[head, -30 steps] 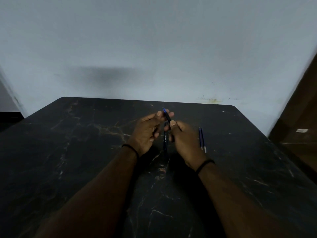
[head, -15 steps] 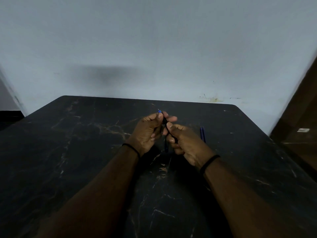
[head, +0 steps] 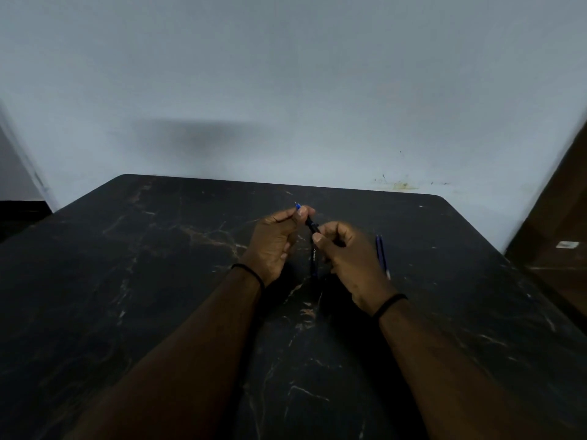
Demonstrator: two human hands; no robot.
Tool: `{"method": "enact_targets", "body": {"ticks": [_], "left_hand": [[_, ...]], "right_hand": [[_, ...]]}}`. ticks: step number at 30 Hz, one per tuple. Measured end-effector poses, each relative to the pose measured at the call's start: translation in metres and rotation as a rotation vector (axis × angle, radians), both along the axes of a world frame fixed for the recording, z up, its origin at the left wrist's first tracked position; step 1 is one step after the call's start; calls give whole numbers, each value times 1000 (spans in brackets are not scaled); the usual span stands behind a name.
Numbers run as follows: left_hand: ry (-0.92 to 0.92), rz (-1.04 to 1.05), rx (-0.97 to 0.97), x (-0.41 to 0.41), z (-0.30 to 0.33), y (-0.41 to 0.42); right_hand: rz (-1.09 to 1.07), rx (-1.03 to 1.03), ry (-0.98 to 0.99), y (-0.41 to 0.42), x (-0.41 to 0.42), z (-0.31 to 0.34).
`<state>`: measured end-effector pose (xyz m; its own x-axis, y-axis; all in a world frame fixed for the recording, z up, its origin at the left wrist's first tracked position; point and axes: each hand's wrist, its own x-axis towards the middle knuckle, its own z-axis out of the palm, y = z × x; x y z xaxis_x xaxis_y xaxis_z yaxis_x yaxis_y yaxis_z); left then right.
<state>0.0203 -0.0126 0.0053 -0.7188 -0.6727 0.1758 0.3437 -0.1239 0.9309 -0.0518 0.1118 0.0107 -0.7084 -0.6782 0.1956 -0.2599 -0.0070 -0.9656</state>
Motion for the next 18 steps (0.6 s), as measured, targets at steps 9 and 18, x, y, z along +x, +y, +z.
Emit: {"method": "enact_targets", "body": {"ticks": [9, 18], "left_hand": [[-9, 6, 9, 1, 1, 0], [35, -46, 13, 0, -2, -2]], "right_hand": [[-24, 75, 8, -2, 0, -2], [-31, -34, 38, 0, -1, -2]]}}
